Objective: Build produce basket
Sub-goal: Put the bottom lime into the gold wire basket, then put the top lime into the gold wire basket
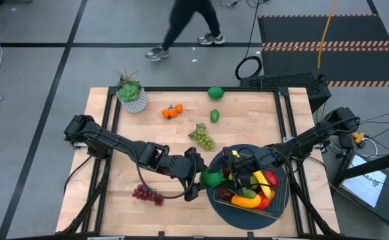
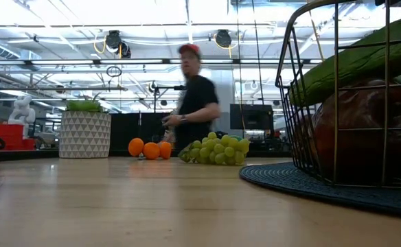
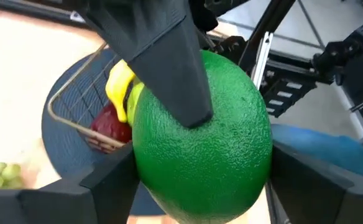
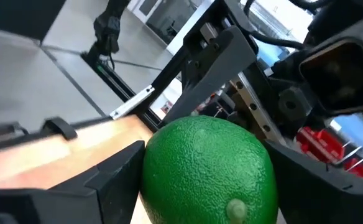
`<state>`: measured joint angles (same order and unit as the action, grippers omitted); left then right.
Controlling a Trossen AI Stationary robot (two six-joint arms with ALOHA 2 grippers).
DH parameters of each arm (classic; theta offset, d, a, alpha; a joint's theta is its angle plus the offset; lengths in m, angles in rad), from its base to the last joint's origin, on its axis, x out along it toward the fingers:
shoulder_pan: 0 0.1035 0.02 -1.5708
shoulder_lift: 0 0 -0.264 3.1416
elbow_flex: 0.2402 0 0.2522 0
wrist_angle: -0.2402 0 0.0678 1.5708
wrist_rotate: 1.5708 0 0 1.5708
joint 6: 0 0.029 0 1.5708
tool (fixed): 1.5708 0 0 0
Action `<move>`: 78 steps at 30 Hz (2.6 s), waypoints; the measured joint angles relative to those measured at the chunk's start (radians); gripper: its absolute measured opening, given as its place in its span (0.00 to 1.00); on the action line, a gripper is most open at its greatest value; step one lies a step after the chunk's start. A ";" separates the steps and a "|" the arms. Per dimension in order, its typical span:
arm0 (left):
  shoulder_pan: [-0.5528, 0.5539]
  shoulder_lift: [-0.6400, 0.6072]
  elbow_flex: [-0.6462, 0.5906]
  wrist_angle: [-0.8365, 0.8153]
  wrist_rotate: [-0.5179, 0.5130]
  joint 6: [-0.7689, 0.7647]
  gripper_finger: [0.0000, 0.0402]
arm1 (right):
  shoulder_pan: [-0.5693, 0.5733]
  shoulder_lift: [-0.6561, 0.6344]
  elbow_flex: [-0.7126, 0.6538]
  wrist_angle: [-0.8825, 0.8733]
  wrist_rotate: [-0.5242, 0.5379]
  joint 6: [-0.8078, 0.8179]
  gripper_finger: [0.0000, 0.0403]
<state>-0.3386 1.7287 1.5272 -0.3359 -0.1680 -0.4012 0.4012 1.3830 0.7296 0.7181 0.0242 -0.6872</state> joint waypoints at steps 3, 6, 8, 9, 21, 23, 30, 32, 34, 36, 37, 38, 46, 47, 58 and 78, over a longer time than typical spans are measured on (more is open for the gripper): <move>-0.002 0.000 0.000 0.034 -0.015 0.018 0.87 | 0.011 0.003 0.001 -0.004 0.002 0.086 0.73; 0.002 -0.010 0.003 0.063 -0.047 0.034 0.95 | 0.032 0.009 -0.002 -0.045 0.010 0.190 0.73; -0.004 -0.022 0.005 0.072 -0.046 0.042 0.98 | 0.054 0.005 -0.001 -0.054 0.065 0.263 0.73; -0.008 -0.027 0.004 0.058 -0.046 0.041 0.98 | 0.067 0.003 0.000 -0.067 0.099 0.292 0.73; -0.028 -0.060 0.003 -0.038 -0.193 0.025 0.99 | 0.304 -0.228 0.000 -0.455 0.410 0.735 0.73; -0.027 -0.061 0.003 -0.042 -0.195 0.023 0.99 | 0.334 -0.307 0.001 -0.587 0.424 0.867 0.73; -0.029 -0.061 0.003 -0.069 -0.227 -0.007 0.99 | 0.401 -0.527 0.000 -1.025 0.416 1.282 0.73; -0.028 -0.061 0.003 -0.075 -0.227 -0.020 0.99 | 0.408 -0.573 0.000 -1.118 0.404 1.347 0.73; -0.028 -0.061 0.003 -0.077 -0.229 -0.032 0.99 | 0.406 -0.612 0.000 -1.201 0.359 1.402 0.73; -0.028 -0.061 -0.004 -0.078 -0.229 -0.044 0.99 | 0.406 -0.642 0.000 -1.281 0.318 1.451 0.73; -0.028 -0.061 -0.008 -0.081 -0.229 -0.047 0.99 | 0.406 -0.652 0.000 -1.325 0.314 1.476 0.73; -0.028 -0.061 -0.013 -0.081 -0.229 -0.048 0.99 | 0.406 -0.658 0.000 -1.368 0.310 1.495 0.73; -0.019 -0.061 -0.043 -0.080 -0.229 -0.065 0.99 | 0.406 -0.638 0.004 -1.615 0.148 1.641 0.82; -0.015 -0.061 -0.045 -0.080 -0.230 -0.066 0.99 | 0.407 -0.634 0.001 -1.642 0.121 1.649 0.83; 0.053 -0.061 -0.045 -0.074 -0.237 -0.019 0.99 | 0.406 -0.634 0.097 -1.686 0.073 1.642 0.86; 0.197 -0.072 -0.046 -0.082 -0.235 0.028 0.99 | 0.272 -0.620 0.145 -1.433 0.915 1.156 0.86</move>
<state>-0.1412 1.6563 1.4811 -0.4174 -0.4026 -0.3733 0.6729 0.7635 0.8742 -0.7149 0.9392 0.4686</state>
